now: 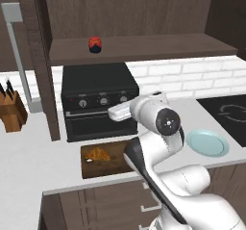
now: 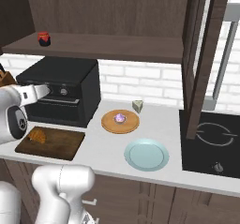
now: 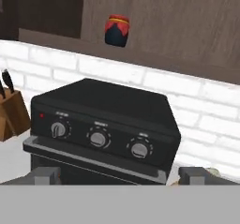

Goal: From the different types of pastries on the counter, select a croissant and place it on the cutting board. Then retrieve a jar of jam from the cabinet and place it alongside the croissant on the cutting board.

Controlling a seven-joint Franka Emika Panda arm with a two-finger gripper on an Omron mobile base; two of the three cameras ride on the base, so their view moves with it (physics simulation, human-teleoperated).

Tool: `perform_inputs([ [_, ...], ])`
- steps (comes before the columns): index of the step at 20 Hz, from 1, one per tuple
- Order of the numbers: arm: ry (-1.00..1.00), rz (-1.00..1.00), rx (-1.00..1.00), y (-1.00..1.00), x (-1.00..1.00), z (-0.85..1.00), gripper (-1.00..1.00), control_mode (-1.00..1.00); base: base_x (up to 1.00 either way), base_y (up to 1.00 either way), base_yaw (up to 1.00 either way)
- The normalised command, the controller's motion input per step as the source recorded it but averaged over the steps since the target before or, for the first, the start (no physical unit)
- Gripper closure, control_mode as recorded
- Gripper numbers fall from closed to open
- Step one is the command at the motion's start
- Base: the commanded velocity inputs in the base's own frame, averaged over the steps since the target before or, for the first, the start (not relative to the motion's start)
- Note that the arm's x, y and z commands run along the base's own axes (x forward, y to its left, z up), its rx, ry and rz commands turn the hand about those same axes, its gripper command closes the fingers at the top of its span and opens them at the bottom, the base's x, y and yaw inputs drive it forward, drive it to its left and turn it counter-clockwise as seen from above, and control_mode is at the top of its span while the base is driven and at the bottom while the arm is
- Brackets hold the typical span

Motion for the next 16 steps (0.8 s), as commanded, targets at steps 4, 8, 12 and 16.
perform_inputs([
  [4,-0.09,-0.09,0.01,-0.06,0.00,1.00,-1.00,-1.00,0.00,0.00,0.00],
  [8,-0.15,0.00,0.04,-0.10,-0.06,1.00,-1.00,-1.00,0.00,0.00,0.00],
  [12,-0.13,0.07,0.04,-0.11,-0.01,0.80,-1.00,-1.00,0.00,0.00,0.00],
  [16,-0.04,0.08,0.01,0.00,0.00,0.04,-1.00,-1.00,0.00,0.00,0.00],
])
